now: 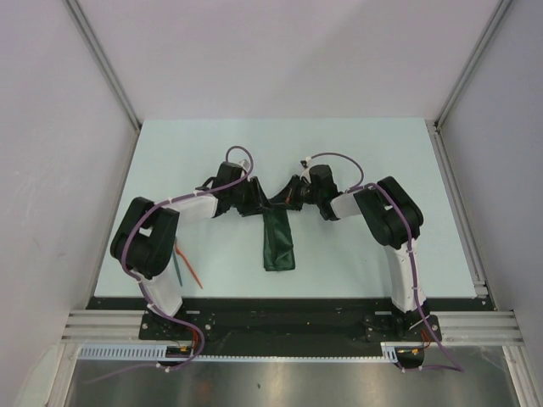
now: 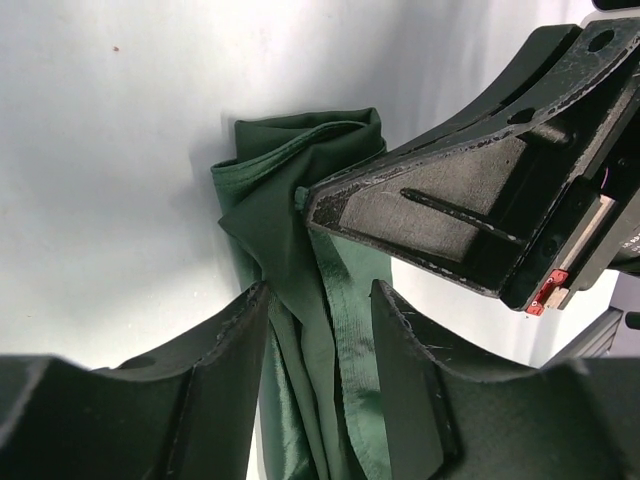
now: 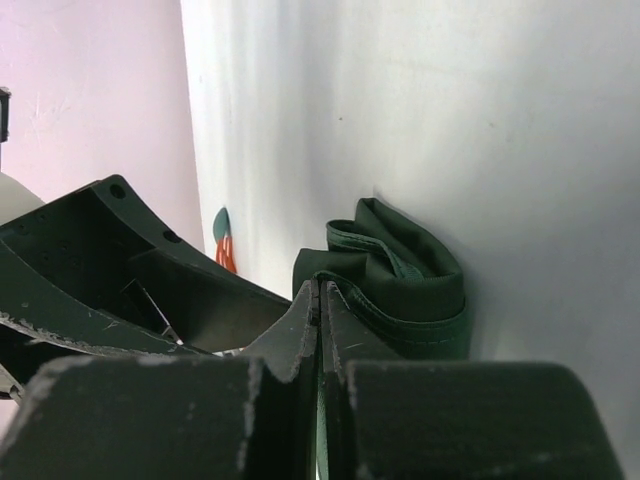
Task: Fold the napkin into a case and place the utensils inside
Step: Stuff the top corner of the smaller-rectangle-folded napkin at the center of the board.
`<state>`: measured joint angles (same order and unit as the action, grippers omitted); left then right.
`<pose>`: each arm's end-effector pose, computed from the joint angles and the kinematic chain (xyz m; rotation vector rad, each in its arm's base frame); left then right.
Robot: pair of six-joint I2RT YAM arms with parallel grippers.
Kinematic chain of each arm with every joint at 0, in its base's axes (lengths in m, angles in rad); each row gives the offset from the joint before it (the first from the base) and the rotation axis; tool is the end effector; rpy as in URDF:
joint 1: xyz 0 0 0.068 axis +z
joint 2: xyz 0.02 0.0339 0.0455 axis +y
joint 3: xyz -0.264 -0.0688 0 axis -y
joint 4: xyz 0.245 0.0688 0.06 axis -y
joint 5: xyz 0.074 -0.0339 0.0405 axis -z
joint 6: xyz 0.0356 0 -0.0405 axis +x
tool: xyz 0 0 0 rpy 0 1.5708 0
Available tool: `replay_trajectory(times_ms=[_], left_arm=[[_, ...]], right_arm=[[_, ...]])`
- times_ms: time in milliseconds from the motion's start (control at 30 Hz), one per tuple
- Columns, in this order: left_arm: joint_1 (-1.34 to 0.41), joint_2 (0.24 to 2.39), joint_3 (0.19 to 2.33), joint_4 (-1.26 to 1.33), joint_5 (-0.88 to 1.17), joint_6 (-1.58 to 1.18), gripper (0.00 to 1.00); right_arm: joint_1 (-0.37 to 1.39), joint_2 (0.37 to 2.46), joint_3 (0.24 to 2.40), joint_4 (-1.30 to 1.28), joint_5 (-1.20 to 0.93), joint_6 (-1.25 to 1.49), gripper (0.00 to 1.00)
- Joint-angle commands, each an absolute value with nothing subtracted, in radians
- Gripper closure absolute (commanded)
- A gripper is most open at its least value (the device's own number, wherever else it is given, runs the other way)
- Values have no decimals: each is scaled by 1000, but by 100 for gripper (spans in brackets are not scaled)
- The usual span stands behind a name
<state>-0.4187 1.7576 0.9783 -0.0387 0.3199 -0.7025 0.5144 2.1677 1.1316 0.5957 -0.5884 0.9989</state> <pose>0.3236 -0.1563 0.1647 -0.1979 2.5252 -0.8766 0.3721 0.2330 0.1074 0.1202 2.2917 1.4777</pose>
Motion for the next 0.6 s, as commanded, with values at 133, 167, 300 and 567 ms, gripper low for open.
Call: replay_trajectory(times_ms=[133, 167, 300, 567], left_arm=[[-417, 1758, 1006, -12, 339, -704, 52], [-417, 1761, 1006, -11, 342, -704, 53], [-419, 1772, 1017, -11, 338, -703, 63], [-417, 1784, 1046, -44, 331, -687, 94]], right_arm=[[534, 2187, 1143, 696, -615, 1072, 100], [534, 2192, 1144, 703, -620, 1075, 100], [541, 2207, 1143, 727, -633, 1095, 100], [526, 2207, 1127, 744, -664, 1100, 99]])
